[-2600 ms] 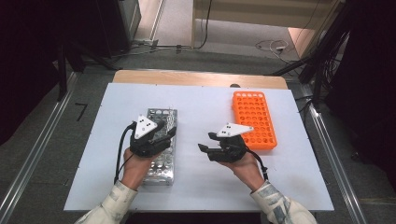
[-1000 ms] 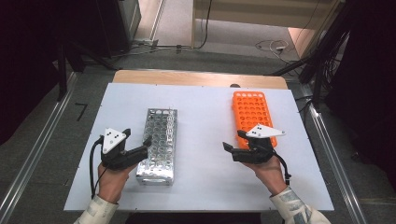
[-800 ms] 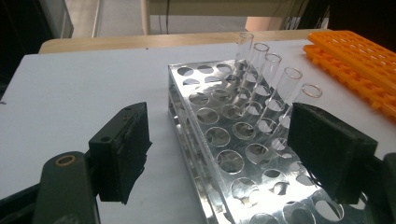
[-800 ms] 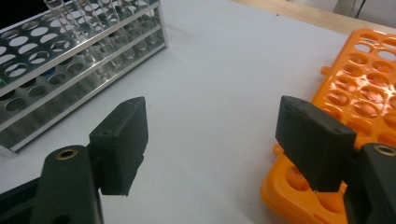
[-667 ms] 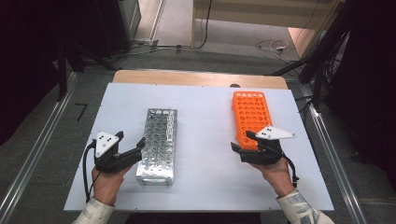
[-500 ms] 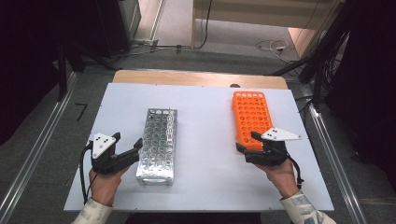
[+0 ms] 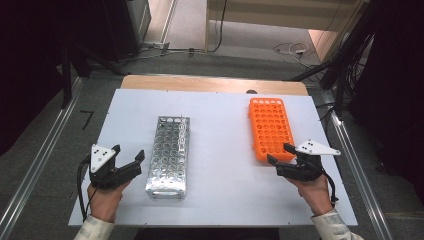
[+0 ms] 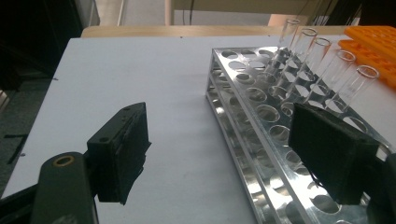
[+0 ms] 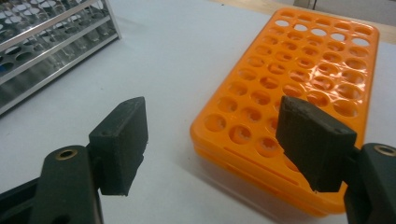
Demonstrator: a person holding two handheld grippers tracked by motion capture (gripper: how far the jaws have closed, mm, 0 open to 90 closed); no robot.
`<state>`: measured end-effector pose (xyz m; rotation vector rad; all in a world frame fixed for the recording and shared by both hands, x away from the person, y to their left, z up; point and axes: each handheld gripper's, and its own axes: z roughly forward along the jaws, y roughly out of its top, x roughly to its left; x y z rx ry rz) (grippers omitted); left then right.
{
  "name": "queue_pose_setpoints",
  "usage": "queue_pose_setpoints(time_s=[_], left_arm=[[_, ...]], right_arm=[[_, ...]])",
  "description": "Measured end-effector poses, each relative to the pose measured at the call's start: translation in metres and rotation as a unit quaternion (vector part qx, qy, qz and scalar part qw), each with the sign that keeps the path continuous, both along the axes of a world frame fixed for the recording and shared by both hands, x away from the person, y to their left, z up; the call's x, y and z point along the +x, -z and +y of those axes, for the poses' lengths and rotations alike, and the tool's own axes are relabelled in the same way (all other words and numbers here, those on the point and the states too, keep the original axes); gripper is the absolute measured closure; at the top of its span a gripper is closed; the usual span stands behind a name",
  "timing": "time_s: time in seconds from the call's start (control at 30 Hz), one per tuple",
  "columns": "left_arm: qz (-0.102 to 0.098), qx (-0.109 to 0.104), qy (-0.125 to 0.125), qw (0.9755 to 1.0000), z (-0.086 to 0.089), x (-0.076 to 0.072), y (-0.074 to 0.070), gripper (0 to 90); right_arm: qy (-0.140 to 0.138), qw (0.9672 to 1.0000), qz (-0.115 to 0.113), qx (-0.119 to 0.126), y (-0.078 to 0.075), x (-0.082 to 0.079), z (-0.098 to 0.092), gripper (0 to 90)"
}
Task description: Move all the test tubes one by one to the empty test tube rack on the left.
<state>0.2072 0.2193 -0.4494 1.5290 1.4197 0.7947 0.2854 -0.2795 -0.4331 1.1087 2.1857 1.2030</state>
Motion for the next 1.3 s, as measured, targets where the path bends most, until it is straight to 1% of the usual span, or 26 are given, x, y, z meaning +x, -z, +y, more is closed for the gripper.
queue_pose_setpoints(time_s=[0.23,0.33,0.43,0.47,0.6,0.67,0.83,1.03,1.13,1.23,1.3], left_arm=[[0.006,0.005,-0.003,1.0,0.003,-0.002,0.003,19.9],[0.004,0.006,-0.004,1.0,0.004,-0.005,0.003,19.9],[0.004,0.006,-0.007,0.9999,0.006,-0.006,0.004,19.9],[0.005,0.006,-0.009,0.9999,0.007,-0.006,0.004,19.9],[0.008,0.005,-0.013,0.9999,0.011,-0.009,0.006,19.8],[0.006,0.008,-0.014,0.9998,0.012,-0.01,0.006,19.9],[0.01,0.008,-0.025,0.9996,0.017,-0.012,0.009,19.9],[0.014,0.012,-0.03,0.9994,0.019,-0.015,0.013,19.9],[0.019,0.01,-0.033,0.9992,0.02,-0.015,0.016,19.8],[0.028,0.007,-0.042,0.9987,0.021,-0.012,0.023,18.3],[0.045,0.007,-0.041,0.9981,0.021,-0.008,0.029,18.3]], right_arm=[[0.016,0.9999,0.001,0.0,0.003,-0.003,-0.014,23.6],[0.021,0.9998,0.003,0.001,0.003,-0.004,-0.019,23.5],[0.027,0.9996,0.002,-0.008,0.005,-0.005,-0.024,23.6],[0.029,0.9996,0.003,-0.007,0.006,-0.005,-0.026,23.5],[0.043,0.999,0.003,-0.012,0.008,-0.007,-0.035,23.3],[0.053,0.9985,0.005,-0.015,0.01,-0.007,-0.04,23.3],[0.073,0.9971,0.008,-0.018,0.015,-0.009,-0.054,23.3],[0.102,0.9944,0.022,-0.019,0.023,-0.01,-0.071,23.4],[0.12,0.9921,0.03,-0.023,0.029,-0.01,-0.08,23.0],[0.143,0.9884,0.035,-0.036,0.038,-0.009,-0.091,19.6],[0.162,0.9845,0.053,-0.041,0.049,-0.006,-0.098,19.2]])
